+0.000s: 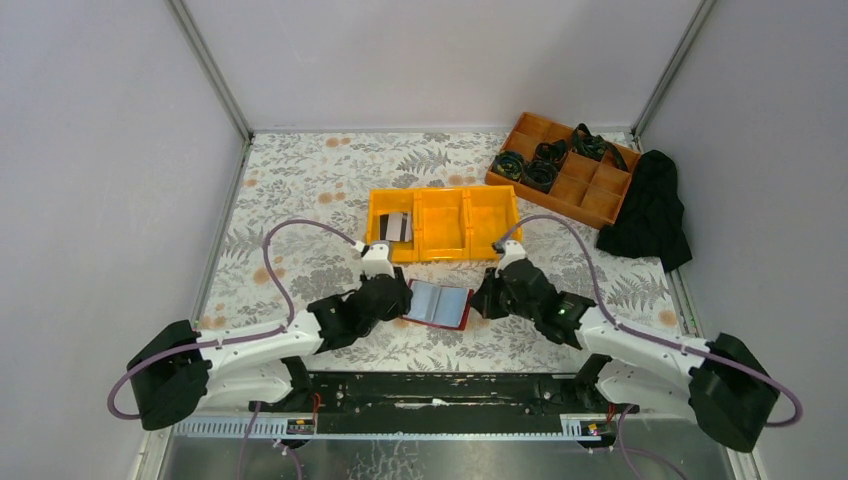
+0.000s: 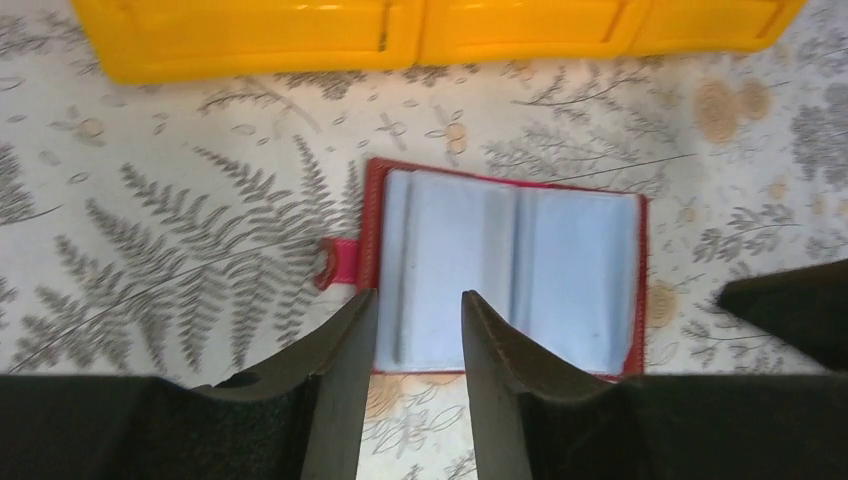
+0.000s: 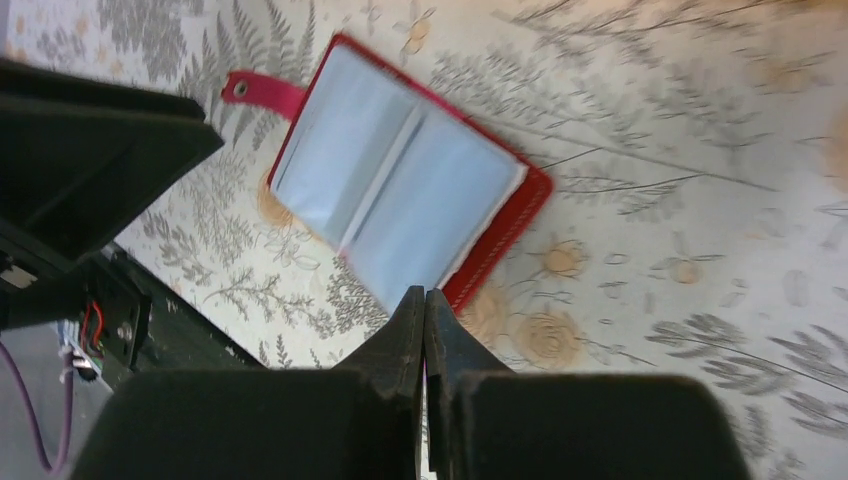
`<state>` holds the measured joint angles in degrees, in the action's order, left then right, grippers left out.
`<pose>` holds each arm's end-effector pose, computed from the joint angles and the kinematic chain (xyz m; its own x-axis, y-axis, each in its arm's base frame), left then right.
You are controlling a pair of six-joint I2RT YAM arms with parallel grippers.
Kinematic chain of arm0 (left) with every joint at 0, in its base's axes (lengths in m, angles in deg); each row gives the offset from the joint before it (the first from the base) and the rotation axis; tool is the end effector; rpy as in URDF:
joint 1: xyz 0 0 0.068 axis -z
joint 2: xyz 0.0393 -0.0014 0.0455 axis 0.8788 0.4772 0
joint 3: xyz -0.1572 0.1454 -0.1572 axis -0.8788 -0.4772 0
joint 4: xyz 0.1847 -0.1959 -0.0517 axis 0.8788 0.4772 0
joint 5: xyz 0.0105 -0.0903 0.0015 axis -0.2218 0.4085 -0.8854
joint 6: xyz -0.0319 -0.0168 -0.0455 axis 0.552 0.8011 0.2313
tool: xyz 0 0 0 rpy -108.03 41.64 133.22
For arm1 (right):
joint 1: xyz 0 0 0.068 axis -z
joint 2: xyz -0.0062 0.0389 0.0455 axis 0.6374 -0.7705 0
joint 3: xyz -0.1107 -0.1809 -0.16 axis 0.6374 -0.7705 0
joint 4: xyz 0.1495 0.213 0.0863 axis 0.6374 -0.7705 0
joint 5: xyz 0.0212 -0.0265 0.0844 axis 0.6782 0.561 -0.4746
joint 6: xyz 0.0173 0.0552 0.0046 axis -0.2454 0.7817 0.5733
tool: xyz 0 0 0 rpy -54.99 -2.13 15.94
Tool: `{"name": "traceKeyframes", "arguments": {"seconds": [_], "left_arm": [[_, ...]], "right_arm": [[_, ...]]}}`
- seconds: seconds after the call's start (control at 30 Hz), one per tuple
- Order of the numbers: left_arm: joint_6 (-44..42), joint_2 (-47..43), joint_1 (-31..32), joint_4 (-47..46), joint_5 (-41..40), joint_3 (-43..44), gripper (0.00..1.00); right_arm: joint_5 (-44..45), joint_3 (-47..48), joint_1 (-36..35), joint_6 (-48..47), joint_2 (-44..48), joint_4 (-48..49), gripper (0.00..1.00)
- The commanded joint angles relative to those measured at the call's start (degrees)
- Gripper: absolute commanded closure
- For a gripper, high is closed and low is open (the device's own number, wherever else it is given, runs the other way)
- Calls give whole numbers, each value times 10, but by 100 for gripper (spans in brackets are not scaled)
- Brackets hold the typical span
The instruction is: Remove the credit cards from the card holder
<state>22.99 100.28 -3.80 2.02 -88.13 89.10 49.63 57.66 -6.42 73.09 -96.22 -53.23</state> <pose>0.1398 -0.1844 0.1675 -0.6424 -0.1613 -0.7492 0.1418 0.9357 -0.3230 0.1618 0.1673 0.1833 -0.6971 0.1054 -0.7091 -0.3861 0.7783 0.4952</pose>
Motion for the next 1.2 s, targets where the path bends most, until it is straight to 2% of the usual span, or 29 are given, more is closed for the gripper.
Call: {"name": "traceKeyframes", "arguments": {"seconds": [0.0,0.13,0.27,0.5,0.7,0.87,1.07,1.17], "left_arm": [[-22,32,-16,-130,33,1,56],[-23,106,-37,-182,81,2,56],[-21,139,-39,-181,65,3,58],[9,115,-41,-202,76,-49,59],[55,100,-41,-241,100,-103,60],[69,124,-38,-278,122,-122,62],[86,157,-6,-295,129,-105,63],[106,150,44,-245,95,-75,64]], "right_arm": [[4,29,-63,19,-60,85,100],[3,24,-77,33,-120,130,100],[1,-5,-77,45,-155,163,100],[26,-41,-61,47,-129,155,100],[-31,-70,3,37,-119,178,100],[-41,-66,8,33,-145,190,100],[-48,-47,8,33,-157,187,100],[-39,-34,8,25,-147,165,100]]}}
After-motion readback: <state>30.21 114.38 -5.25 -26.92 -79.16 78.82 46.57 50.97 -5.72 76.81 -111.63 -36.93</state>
